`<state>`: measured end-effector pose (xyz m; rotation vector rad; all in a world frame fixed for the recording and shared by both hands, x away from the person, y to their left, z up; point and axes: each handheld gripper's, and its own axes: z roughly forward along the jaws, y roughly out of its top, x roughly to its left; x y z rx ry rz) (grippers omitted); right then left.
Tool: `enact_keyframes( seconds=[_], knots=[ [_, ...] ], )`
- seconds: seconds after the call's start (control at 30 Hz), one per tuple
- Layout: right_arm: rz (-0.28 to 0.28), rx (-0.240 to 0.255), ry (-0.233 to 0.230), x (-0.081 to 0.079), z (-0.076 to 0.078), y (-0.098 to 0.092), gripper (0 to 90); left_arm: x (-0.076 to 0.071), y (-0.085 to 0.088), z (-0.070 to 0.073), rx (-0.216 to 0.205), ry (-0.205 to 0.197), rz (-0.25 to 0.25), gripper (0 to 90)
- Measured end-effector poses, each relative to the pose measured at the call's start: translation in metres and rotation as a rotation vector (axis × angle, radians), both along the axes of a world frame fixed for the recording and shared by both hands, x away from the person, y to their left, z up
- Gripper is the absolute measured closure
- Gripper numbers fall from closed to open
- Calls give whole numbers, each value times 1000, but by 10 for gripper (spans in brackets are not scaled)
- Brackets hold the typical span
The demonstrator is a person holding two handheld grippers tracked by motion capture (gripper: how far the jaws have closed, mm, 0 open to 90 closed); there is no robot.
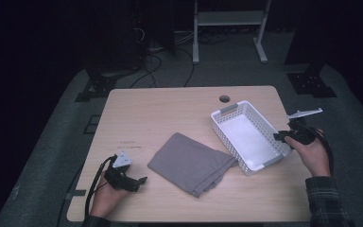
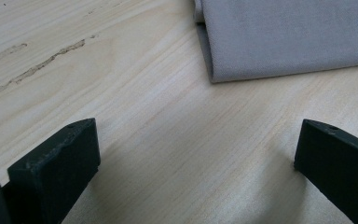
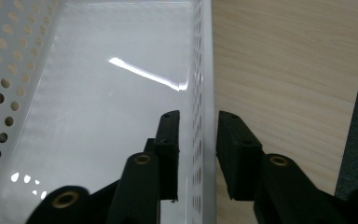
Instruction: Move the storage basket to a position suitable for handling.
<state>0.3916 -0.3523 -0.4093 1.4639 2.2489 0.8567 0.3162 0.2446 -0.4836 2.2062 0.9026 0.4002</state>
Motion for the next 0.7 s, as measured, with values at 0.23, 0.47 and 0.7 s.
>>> enact_keyframes(
  seconds=[0.23,0.47,0.7],
  knots=[
    [-8,3,-57,-12,7,7,516,0,0,0,-3,0,2,0],
    [16,21,-117,-27,20,19,473,0,0,0,-2,-1,1,0],
    [63,41,-126,-36,25,38,421,0,0,0,-2,-1,1,0]
  ],
)
